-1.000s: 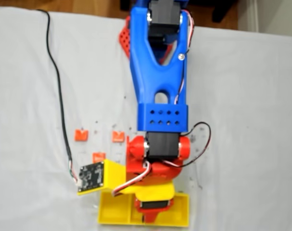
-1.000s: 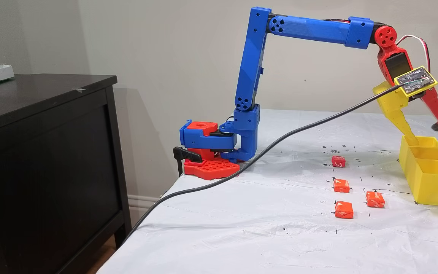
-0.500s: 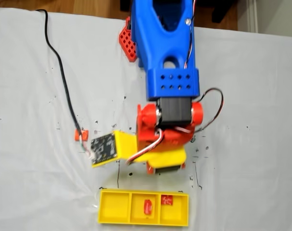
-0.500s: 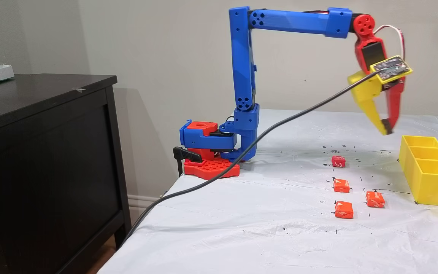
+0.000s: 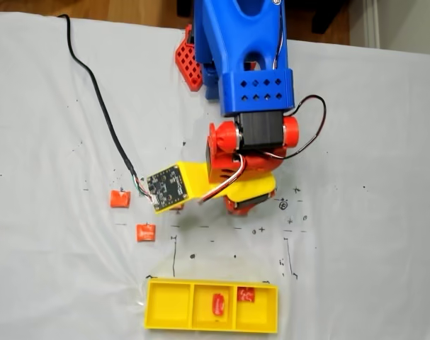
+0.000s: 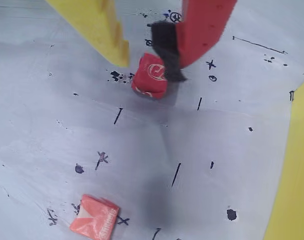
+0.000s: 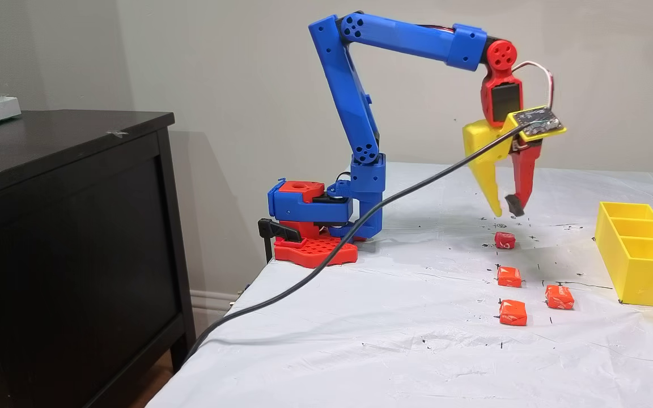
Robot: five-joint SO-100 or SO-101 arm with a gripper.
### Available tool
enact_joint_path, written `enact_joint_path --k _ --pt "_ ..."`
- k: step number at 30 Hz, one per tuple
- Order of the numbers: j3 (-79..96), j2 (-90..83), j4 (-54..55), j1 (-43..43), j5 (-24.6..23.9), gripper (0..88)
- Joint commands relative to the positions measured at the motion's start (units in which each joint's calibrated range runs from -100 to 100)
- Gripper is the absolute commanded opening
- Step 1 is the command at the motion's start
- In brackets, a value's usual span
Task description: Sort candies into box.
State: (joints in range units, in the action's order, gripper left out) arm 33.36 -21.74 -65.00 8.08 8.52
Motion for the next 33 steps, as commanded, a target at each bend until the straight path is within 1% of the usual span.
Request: enact_joint_path --k 1,5,20,31,33 --pt "1.4 -2.7 1.5 0.3 -0.8 22.1" --pt "2.2 -0.6 2.4 1.0 -1.5 25.5" --pt "2.5 8.2 7.6 3.2 -2.3 28.5" --pt "5.5 10.6 12.0 4.4 -2.3 23.3" --pt "5.5 11.6 12.6 4.4 -2.2 20.9"
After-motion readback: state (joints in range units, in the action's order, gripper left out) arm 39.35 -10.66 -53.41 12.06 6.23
